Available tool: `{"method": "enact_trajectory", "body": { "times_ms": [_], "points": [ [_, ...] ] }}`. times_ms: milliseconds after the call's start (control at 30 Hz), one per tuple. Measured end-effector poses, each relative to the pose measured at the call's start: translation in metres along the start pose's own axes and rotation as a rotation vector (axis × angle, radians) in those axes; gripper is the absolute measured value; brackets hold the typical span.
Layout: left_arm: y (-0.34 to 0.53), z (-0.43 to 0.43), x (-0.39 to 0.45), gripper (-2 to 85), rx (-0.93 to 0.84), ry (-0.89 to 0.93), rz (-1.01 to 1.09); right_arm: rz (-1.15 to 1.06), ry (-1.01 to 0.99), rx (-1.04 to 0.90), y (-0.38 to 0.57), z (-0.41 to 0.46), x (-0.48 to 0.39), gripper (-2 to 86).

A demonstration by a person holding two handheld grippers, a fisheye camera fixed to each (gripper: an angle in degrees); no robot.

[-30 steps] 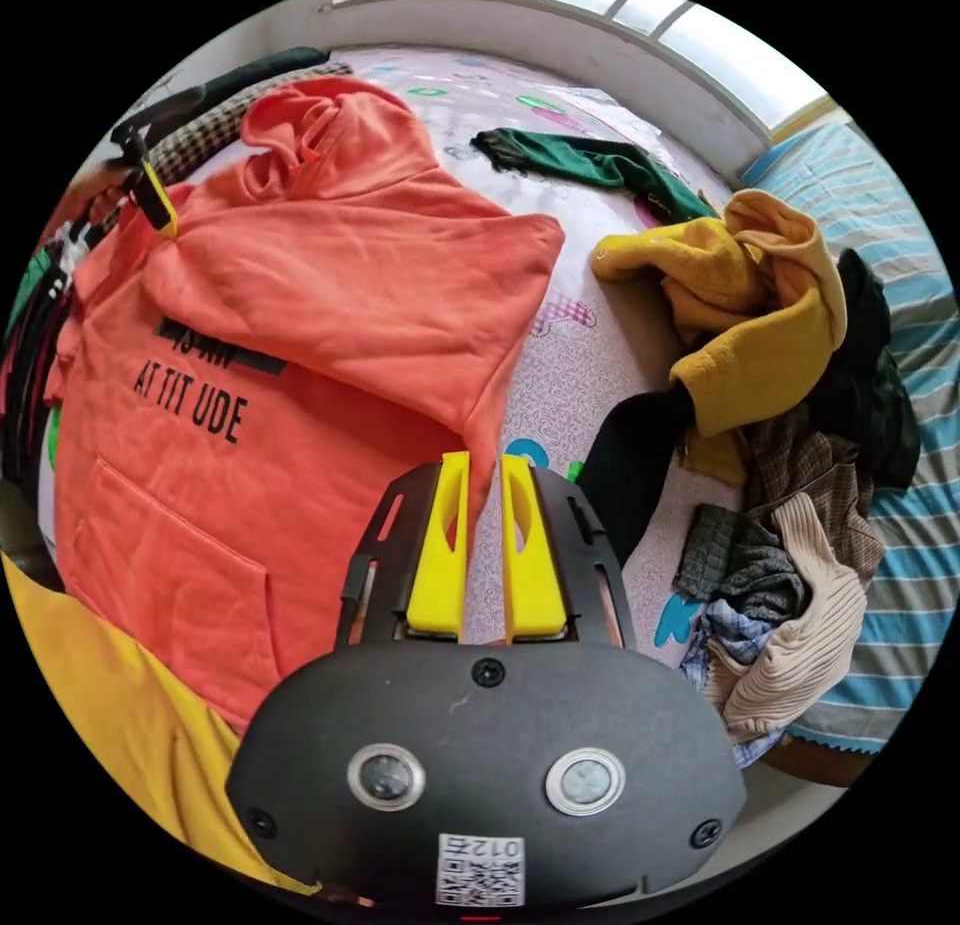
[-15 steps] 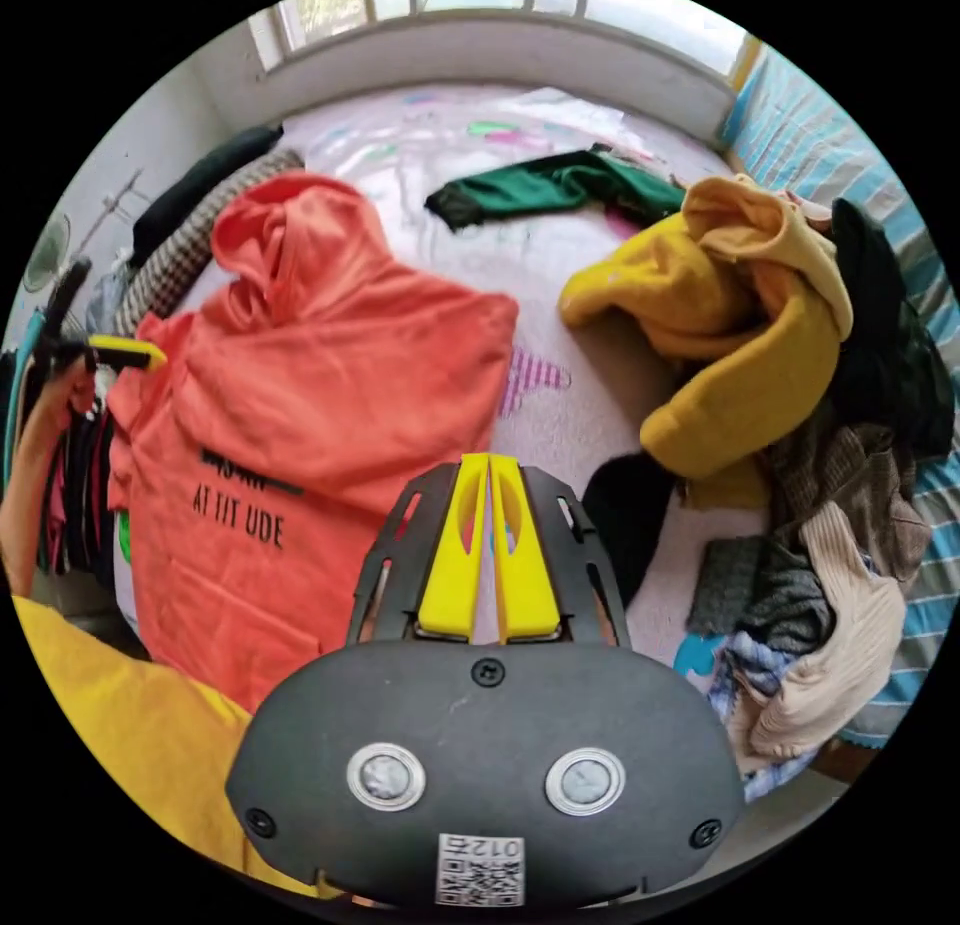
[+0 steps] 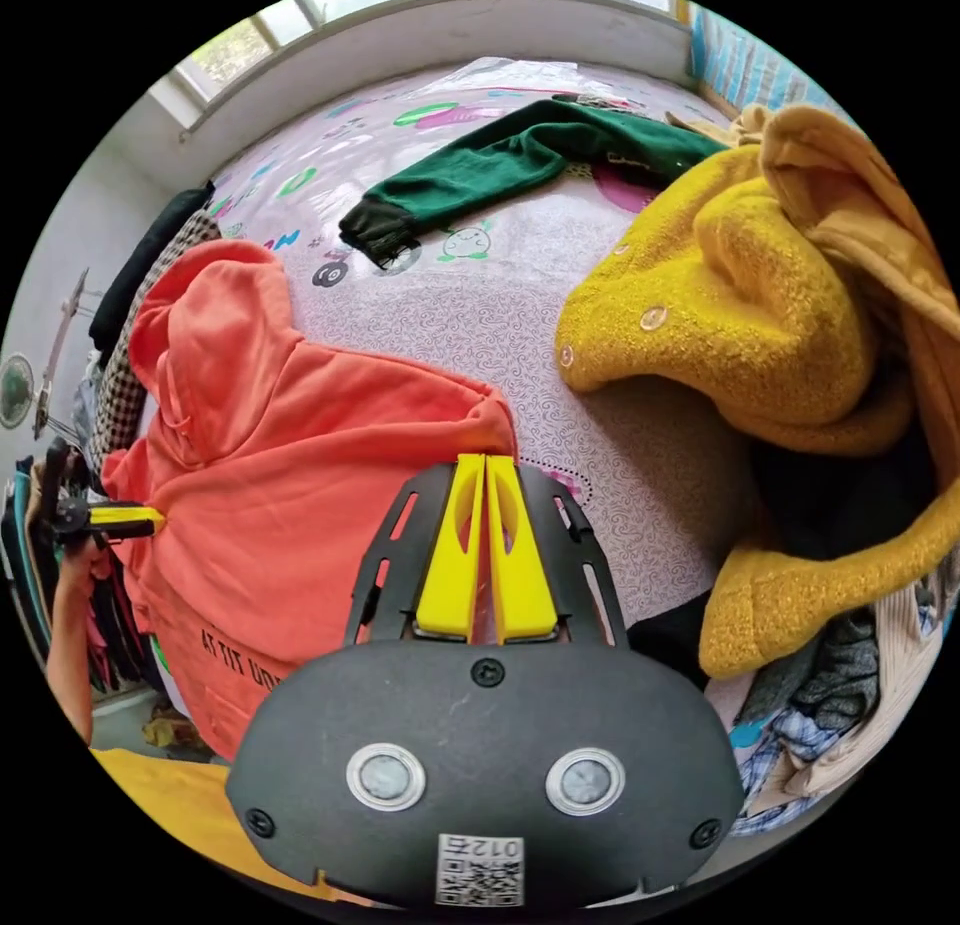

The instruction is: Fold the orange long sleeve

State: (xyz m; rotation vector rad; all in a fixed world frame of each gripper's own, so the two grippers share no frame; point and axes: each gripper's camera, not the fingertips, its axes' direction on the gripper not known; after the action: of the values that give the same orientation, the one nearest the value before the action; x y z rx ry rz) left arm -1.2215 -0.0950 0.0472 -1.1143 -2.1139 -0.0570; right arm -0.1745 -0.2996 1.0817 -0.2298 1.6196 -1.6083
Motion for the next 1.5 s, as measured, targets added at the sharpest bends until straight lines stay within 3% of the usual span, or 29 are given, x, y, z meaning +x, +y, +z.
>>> {"method": "enact_trajectory", "body": {
  "times_ms": [133, 300, 467, 667, 833, 933, 1000, 1067, 1300, 1500],
  "points": [
    [0.017, -0.008, -0.008, 0.2, 0.017, -0.005, -0.012, 0.019, -0.013, 0.038, 0.014, -0.023, -0.006, 0.0],
    [0.039, -0.019, -0.021, 0.2, 0.042, 0.008, -0.027, -0.14, -0.048, 0.099, 0.083, -0.058, -0.055, 0.0],
    [0.059, -0.034, -0.035, 0.1, 0.026, 0.015, -0.035, -0.294, 0.175, -0.088, 0.127, -0.005, -0.077, 0.0],
    [0.087, -0.053, -0.047, 0.1, 0.02, -0.002, -0.059, -0.373, 0.211, -0.088, 0.121, 0.004, -0.093, 0.1],
    [0.116, -0.071, -0.052, 0.2, 0.046, -0.044, -0.04, -0.298, 0.239, -0.036, 0.121, -0.026, -0.124, 0.1],
    [0.143, -0.089, -0.052, 0.3, 0.101, -0.076, -0.065, -0.367, 0.152, 0.074, 0.128, -0.035, -0.158, 0.1],
    [0.167, -0.106, -0.052, 0.3, 0.168, -0.115, -0.114, -0.41, 0.109, 0.024, 0.126, -0.017, -0.172, 0.2],
    [0.212, -0.135, -0.054, 0.3, 0.278, -0.132, -0.16, -0.388, 0.183, -0.138, 0.119, 0.021, -0.18, 0.2],
    [0.404, -0.168, -0.1, 0.7, 0.452, 0.004, -0.369, -0.349, 0.13, -0.159, 0.107, 0.024, -0.191, 0.7],
    [0.573, -0.144, -0.163, 4.1, 0.499, 0.114, -0.8, -0.326, 0.194, -0.13, 0.117, 0.028, -0.212, 0.9]
  ]
}}
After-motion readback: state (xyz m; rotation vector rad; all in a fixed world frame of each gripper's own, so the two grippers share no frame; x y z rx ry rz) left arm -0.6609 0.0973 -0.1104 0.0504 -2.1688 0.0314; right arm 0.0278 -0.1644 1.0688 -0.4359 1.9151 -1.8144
